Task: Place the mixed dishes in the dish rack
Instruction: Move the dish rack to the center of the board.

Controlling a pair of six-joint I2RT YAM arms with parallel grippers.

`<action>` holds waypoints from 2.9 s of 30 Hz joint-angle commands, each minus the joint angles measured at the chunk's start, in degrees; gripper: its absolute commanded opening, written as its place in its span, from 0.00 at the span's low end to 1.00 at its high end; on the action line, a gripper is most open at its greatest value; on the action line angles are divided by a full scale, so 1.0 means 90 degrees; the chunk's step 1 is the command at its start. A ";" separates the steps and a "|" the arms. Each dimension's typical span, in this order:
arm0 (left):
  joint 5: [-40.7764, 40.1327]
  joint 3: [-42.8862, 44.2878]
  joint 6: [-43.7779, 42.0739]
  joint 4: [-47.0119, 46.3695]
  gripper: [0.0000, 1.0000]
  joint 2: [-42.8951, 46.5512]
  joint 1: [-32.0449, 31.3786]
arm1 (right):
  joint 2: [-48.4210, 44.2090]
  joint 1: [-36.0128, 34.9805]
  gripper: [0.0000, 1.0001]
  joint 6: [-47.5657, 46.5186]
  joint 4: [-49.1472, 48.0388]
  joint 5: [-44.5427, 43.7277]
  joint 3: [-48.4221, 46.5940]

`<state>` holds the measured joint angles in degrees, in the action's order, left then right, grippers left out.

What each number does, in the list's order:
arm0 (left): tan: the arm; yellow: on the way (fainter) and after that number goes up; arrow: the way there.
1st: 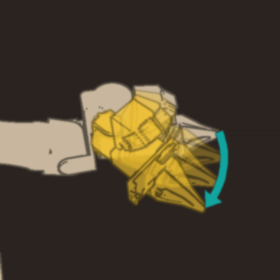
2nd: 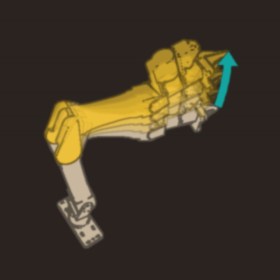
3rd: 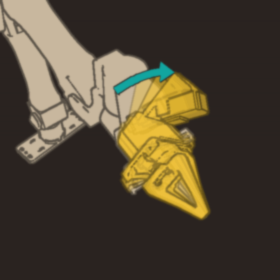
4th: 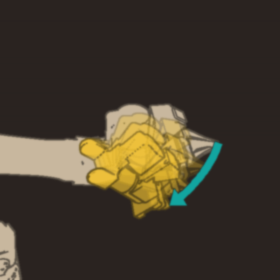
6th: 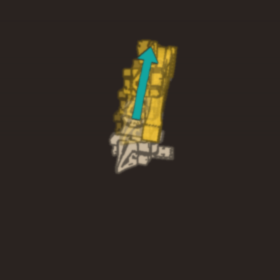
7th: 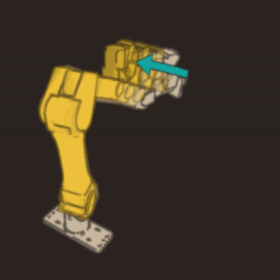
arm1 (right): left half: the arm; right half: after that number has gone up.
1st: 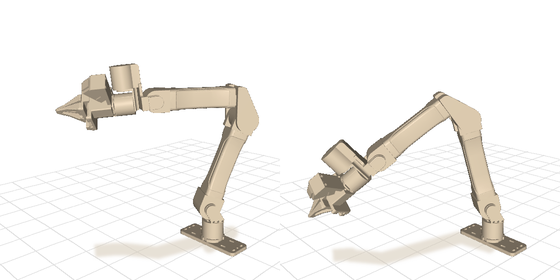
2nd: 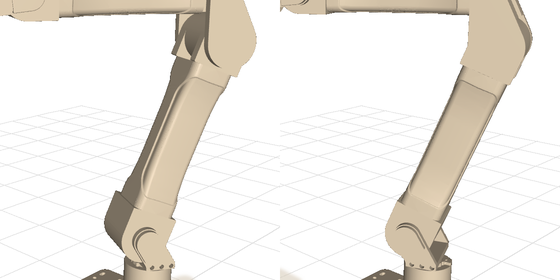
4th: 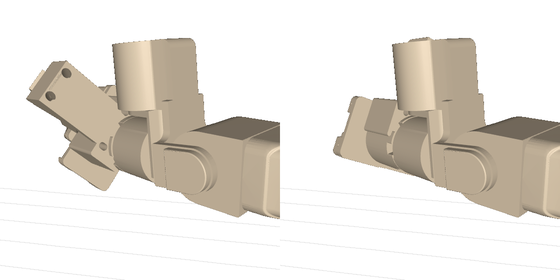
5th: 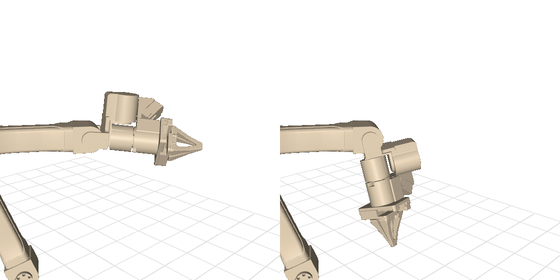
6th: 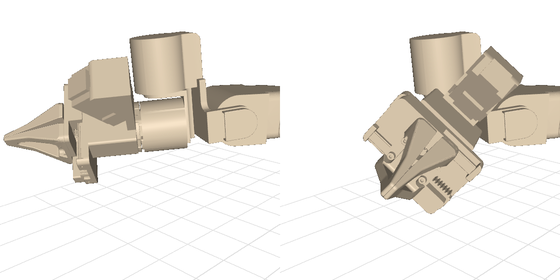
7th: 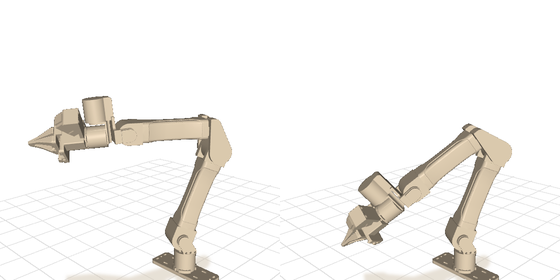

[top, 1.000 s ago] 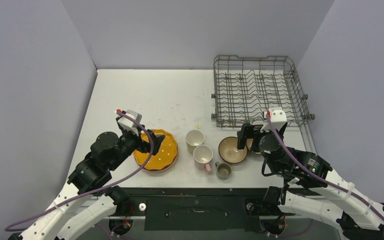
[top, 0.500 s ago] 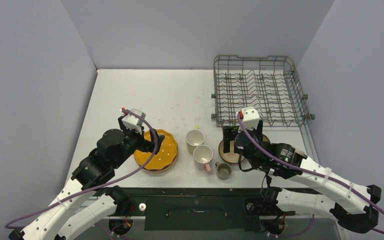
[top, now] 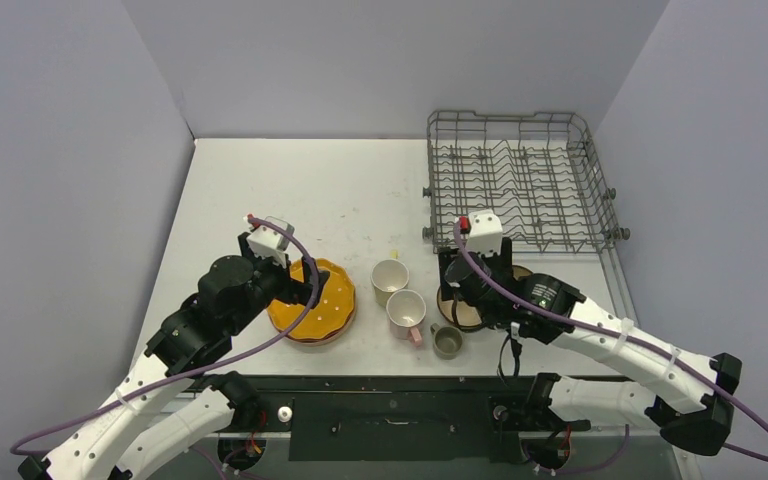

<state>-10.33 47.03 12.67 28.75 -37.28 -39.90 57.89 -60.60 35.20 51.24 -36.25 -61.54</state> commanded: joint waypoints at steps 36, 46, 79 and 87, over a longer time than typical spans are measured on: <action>0.0317 0.0329 -0.0011 -0.0035 0.96 -0.0065 0.0030 | 0.4054 0.2756 0.49 -0.0497 -0.1613 0.1651 -0.2524; 0.0406 0.0313 -0.0011 -0.0042 0.96 0.0003 0.0038 | 0.5022 0.3152 0.43 -0.0556 -0.1779 0.1995 -0.3082; 0.0579 0.0341 -0.0060 -0.0023 0.96 0.0042 0.0078 | 0.6642 0.3550 0.16 -0.0679 -0.1886 0.2628 -0.4175; 0.0578 0.0343 -0.0069 -0.0023 0.96 0.0040 0.0083 | 0.6820 0.3505 0.04 -0.0688 -0.1785 0.2668 -0.4381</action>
<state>-5.67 47.31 12.73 29.54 -37.28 -39.53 118.69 -28.53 28.93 36.16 -13.34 -97.78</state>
